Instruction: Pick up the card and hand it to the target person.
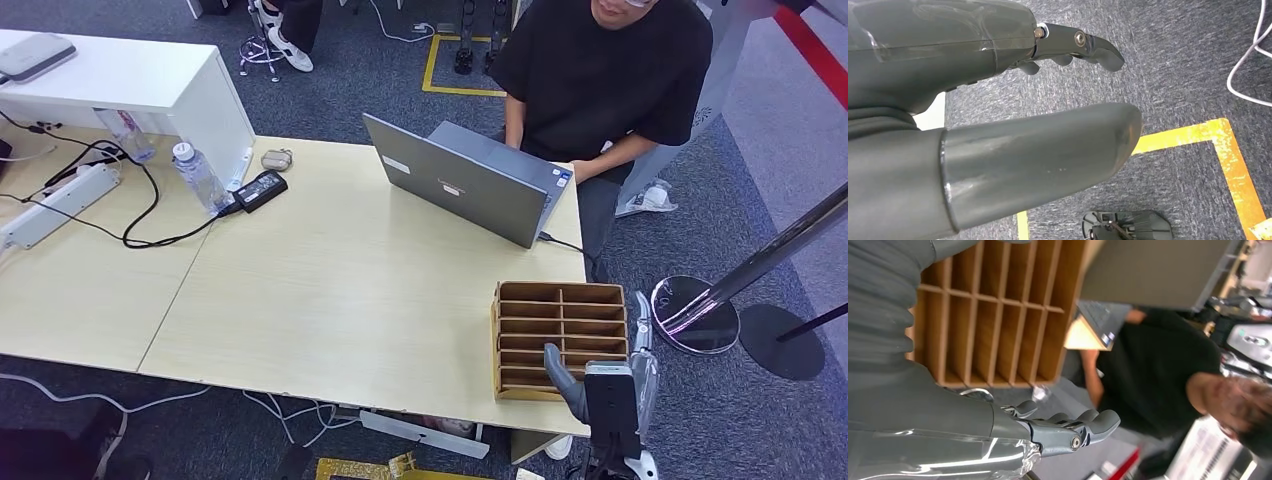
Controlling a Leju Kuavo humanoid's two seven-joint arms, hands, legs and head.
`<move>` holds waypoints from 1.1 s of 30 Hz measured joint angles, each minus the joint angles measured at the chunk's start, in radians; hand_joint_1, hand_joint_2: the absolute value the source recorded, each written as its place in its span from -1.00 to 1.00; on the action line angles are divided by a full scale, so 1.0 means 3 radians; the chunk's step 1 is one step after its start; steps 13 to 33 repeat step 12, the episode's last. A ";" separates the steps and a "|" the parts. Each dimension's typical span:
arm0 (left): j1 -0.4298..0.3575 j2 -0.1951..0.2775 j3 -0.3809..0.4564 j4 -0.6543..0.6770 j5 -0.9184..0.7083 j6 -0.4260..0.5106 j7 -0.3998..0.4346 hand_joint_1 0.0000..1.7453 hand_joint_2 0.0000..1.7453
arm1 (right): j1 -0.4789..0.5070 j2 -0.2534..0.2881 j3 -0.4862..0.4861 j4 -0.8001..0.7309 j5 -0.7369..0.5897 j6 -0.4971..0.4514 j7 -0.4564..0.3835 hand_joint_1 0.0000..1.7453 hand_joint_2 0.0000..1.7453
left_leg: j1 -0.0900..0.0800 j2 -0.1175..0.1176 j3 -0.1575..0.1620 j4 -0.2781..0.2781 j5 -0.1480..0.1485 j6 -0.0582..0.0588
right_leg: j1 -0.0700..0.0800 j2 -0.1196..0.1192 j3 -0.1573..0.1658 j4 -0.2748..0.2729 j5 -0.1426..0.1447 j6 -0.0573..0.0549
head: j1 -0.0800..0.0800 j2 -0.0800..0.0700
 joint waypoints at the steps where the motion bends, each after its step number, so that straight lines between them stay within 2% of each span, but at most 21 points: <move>1: 0.0001 0.0000 0.0004 0.0000 0.0002 0.0000 0.0005 -1.00 -1.00 | 0.0019 0.0009 0.0010 0.0047 -0.0038 0.0000 -0.0029 -1.00 1.00 | 0.0000 0.0000 0.0000 0.0000 0.0000 0.0000 | 0.0000 0.0000 0.0000 0.0000 0.0000 0.0000 | 0.0000 0.0000; 12: 0.0010 0.0007 0.0049 0.0000 0.0029 0.0010 -0.0007 -1.00 -1.00 | 0.0120 0.0101 0.0019 0.0261 -0.0138 0.0000 -0.0302 -1.00 1.00 | 0.0000 0.0001 0.0001 0.0000 0.0000 0.0000 | 0.0000 0.0001 0.0000 0.0000 0.0000 0.0000 | 0.0000 0.0000; 33: 0.0010 0.0007 0.0049 0.0000 0.0029 0.0010 -0.0007 -1.00 -1.00 | 0.0120 0.0101 0.0019 0.0261 -0.0138 0.0000 -0.0302 -1.00 1.00 | 0.0000 0.0001 0.0001 0.0000 0.0000 0.0000 | 0.0000 0.0001 0.0000 0.0000 0.0000 0.0000 | 0.0000 0.0000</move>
